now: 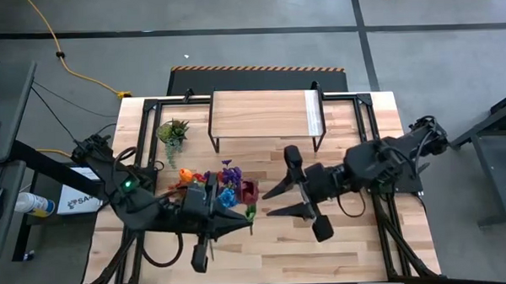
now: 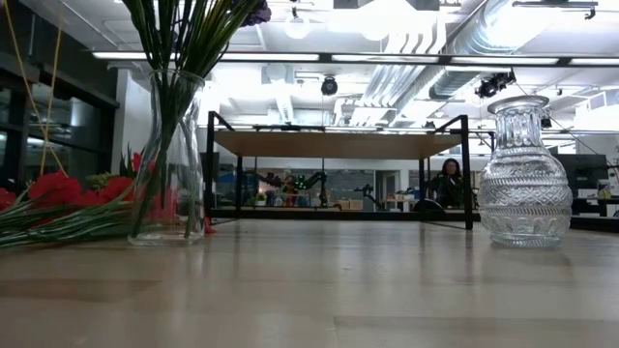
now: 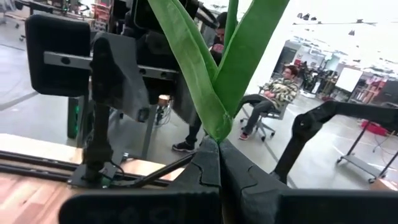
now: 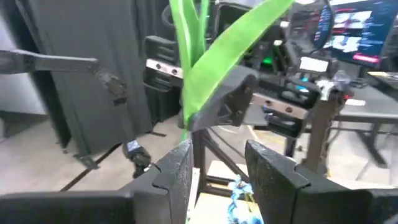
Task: Pick and place flowers into a vace then onto a shelf
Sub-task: Put the red flower into the right transparent flower vase
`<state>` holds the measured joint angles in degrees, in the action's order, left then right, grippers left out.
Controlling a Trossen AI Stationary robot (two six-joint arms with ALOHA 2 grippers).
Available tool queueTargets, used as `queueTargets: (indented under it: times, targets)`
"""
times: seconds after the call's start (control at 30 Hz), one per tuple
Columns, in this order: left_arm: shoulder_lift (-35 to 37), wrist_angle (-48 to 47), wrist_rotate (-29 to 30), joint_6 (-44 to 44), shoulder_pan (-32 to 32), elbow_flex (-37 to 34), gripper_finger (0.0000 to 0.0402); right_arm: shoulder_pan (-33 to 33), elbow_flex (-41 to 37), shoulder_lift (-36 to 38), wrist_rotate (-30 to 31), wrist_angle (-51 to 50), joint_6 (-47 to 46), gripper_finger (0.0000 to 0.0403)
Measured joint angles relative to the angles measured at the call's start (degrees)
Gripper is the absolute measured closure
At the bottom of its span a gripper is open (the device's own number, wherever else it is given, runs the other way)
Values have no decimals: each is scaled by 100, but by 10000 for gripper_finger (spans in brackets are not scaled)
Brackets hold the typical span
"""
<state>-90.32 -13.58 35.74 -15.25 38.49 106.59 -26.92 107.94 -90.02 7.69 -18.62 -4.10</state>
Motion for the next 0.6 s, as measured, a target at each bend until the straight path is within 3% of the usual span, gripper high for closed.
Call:
queueTargets:
  times: [0.23,0.6]
  targets:
    - [2,-196,151,2,-107,0,379,117,0,-9,-513,92,-15,263]
    - [0,-290,215,-149,-110,0,379,158,-2,-9,-517,85,-39,263]
